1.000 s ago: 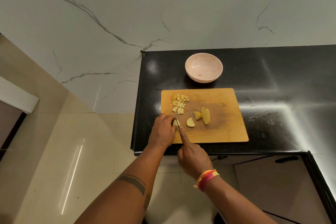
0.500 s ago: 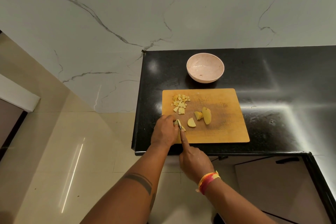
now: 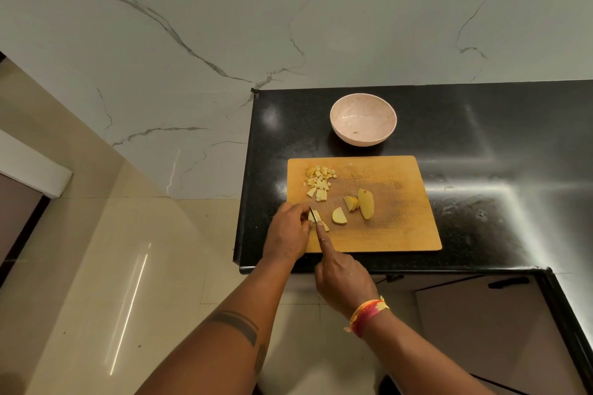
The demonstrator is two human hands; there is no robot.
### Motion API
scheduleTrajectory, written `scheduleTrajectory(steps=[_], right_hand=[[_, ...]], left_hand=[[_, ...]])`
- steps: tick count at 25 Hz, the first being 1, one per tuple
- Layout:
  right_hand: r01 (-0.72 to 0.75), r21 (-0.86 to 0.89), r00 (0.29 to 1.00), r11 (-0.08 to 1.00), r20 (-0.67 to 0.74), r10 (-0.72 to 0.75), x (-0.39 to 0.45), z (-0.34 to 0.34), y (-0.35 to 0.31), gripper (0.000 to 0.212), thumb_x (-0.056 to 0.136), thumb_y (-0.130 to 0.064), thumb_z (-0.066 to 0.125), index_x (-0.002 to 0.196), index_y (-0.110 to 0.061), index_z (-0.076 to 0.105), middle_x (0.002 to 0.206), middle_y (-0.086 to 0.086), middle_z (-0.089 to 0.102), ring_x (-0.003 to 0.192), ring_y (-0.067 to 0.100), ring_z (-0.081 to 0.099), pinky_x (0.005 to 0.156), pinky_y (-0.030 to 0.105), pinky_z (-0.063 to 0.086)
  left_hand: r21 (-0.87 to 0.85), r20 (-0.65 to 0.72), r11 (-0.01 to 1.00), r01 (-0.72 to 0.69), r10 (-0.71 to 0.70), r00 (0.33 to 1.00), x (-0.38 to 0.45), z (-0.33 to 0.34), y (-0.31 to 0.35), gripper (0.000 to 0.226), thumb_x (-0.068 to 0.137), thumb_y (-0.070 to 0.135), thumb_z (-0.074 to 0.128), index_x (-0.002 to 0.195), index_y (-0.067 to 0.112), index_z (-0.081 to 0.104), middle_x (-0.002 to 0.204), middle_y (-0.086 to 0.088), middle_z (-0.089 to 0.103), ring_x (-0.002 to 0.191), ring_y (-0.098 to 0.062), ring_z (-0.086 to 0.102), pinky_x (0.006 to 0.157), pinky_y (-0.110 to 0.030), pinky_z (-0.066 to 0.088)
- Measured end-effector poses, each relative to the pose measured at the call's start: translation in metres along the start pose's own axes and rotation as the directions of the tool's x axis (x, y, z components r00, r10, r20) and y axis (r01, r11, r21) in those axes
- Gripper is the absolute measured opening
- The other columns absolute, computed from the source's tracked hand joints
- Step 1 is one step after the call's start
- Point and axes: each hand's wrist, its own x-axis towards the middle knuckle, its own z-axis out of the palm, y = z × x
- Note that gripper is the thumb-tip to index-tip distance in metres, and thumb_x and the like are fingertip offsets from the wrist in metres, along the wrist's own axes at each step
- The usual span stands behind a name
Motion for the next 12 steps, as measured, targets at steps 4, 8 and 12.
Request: scheduleTrajectory(steps=[4,8,12], right_hand=[[0.002,-0.053,0.999,0.999,0.034,0.0,0.009,0.002,-0.003,0.077,0.104,-0.025,0.037,0.161,-0.034,-0.014,0.074,0.001,0.058,0.059,0.013,0.055,0.051,0.03,0.042],[0.002,-0.058,0.999,0.998,0.032,0.0,0.004,0.005,0.0,0.08,0.103,-0.023,0.037,0.16,-0.033,-0.018,0.074,0.0,0.059,0.058,0.013,0.055,0.051,0.029,0.043],[-0.009,-0.033,0.998,0.999,0.069,0.012,-0.019,0.009,0.012,0.083,0.101,-0.023,0.037,0.158,-0.036,-0.023,0.071,-0.002,0.058,0.057,0.013,0.054,0.051,0.03,0.044]], left_hand=[[0.022,-0.004,1.0,0.011,-0.011,1.0,0.001,0.001,0.003,0.03,0.1,0.021,0.062,0.129,0.022,0.066,0.123,0.001,0.056,0.108,-0.014,0.06,0.094,-0.034,0.056],[0.061,-0.014,0.998,0.008,-0.007,1.0,0.001,0.002,0.007,0.029,0.101,0.023,0.059,0.129,0.021,0.064,0.123,0.001,0.056,0.109,-0.014,0.058,0.092,-0.032,0.055],[0.074,-0.026,0.996,0.046,-0.044,0.999,0.005,0.002,0.009,0.025,0.102,0.026,0.059,0.125,0.019,0.065,0.122,0.0,0.057,0.106,-0.013,0.058,0.089,-0.03,0.054]])
